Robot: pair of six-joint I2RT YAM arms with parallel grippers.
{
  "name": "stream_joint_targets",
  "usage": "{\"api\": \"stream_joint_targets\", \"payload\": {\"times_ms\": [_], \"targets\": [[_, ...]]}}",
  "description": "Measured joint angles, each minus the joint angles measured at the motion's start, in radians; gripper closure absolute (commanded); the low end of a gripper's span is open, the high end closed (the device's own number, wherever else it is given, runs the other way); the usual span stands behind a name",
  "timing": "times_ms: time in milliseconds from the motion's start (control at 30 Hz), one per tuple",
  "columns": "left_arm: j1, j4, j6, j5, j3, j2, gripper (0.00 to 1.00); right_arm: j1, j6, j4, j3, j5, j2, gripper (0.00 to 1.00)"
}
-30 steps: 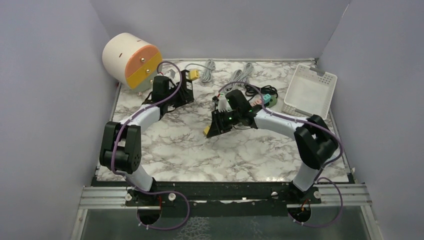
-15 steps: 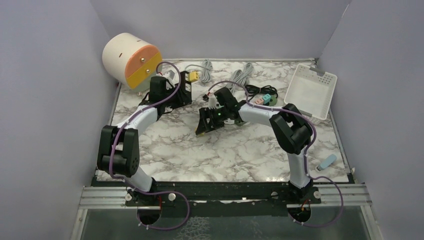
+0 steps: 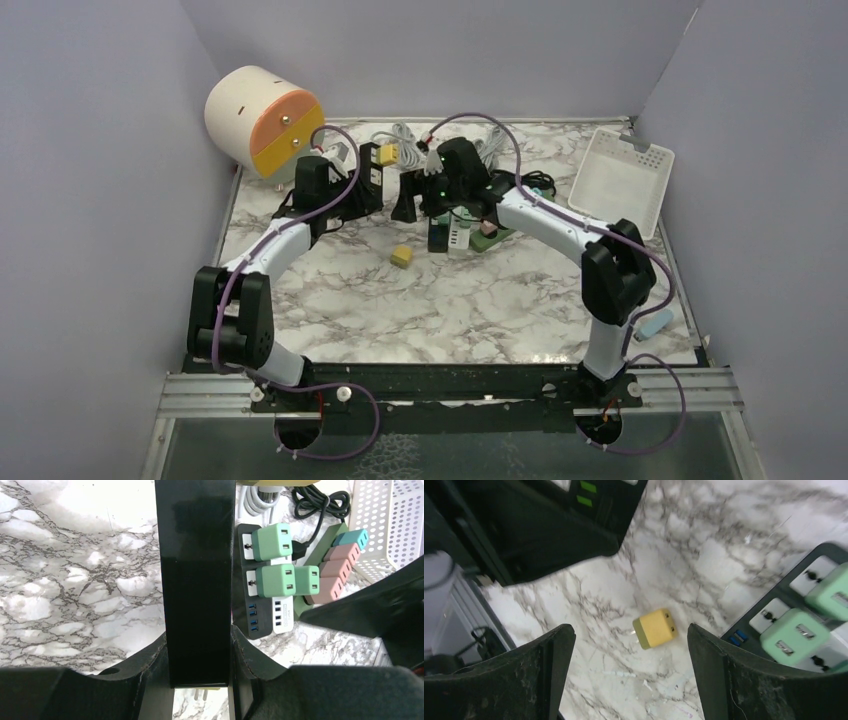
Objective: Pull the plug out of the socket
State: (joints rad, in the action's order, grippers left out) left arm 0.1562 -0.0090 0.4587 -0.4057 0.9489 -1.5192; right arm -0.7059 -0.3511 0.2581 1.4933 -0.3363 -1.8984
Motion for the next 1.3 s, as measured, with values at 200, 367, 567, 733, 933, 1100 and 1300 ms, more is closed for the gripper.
{"api": "stream_joint_targets", "payload": {"times_ms": [200,367,567,733,933,1100,1300], "targets": [[0.010,0.010,0.002,-0.007,-0.061,0.091,1.00,0.050,-0.084,-0.122,0.011,0.066,0.059,0.16],[0.029,0.038,0.027,-0.010,-0.115,0.133,1.00,0.113,-0.181,-0.221,0.016,0.051,0.000,0.19],[0.071,0.072,0.074,0.010,-0.133,0.141,1.00,0.119,-0.276,-0.317,0.061,0.017,-0.079,0.25],[0.110,0.120,0.145,0.051,-0.143,0.141,1.00,0.107,-0.339,-0.436,0.060,-0.008,-0.085,0.31],[0.140,0.175,0.242,0.085,-0.146,0.139,1.00,0.095,-0.375,-0.519,0.060,0.002,-0.089,0.41],[0.154,0.204,0.290,0.116,-0.145,0.127,1.00,0.094,-0.390,-0.527,0.066,0.031,-0.107,0.59],[0.156,0.235,0.306,0.143,-0.145,0.111,1.00,0.094,-0.381,-0.500,0.106,0.077,-0.132,0.99]]}}
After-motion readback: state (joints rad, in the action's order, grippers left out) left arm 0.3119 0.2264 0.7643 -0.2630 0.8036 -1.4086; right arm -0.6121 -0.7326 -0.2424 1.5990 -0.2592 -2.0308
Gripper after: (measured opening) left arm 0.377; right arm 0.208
